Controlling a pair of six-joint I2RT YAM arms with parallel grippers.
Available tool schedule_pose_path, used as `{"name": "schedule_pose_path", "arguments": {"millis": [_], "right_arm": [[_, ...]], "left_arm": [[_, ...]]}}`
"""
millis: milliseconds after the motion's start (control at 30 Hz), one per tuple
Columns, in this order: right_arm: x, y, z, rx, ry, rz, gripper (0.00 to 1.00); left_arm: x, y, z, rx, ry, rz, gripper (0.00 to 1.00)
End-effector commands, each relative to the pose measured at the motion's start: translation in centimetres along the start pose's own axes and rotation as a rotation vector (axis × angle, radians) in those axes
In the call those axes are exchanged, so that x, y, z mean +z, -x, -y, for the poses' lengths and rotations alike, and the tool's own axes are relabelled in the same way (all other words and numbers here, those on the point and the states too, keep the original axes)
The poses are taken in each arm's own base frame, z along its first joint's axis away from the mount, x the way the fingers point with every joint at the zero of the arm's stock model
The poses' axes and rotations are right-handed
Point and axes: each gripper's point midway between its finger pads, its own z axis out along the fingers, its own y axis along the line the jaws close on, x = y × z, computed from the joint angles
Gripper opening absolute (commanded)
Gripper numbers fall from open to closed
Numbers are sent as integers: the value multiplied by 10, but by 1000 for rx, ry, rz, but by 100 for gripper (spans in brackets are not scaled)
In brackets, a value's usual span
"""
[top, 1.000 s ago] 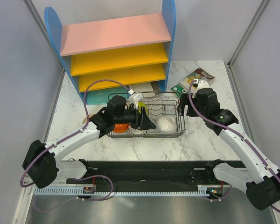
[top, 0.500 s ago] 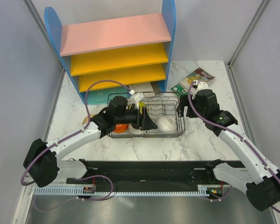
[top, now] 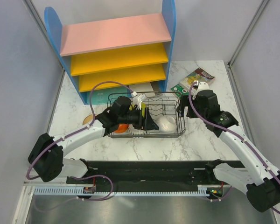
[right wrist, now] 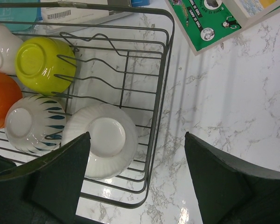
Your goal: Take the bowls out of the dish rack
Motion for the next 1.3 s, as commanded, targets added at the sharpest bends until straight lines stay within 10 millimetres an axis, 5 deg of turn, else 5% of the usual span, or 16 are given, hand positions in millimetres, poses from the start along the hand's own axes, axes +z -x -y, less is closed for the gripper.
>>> {"name": "schedule_pose_path", "arguments": {"millis": [0,200,600,967,1267], "right_arm": [[-5,7,-5,6,27,41,89],[-4,3,-7,8,44,28,89],[-9,10,2,-31,-1,51,91],[-6,4,9,-35,-39,38,91],[-8,4,9,-23,-39,44,91]], "left_arm": [[7,9,9,2,-23,0,69],[23,6,-6,-10,15,-44,70],[54,33,-28,70,117,-71,70],[41,23,-56,80,215,-94,71],[50,11,-75,50,230,-135,72]]}}
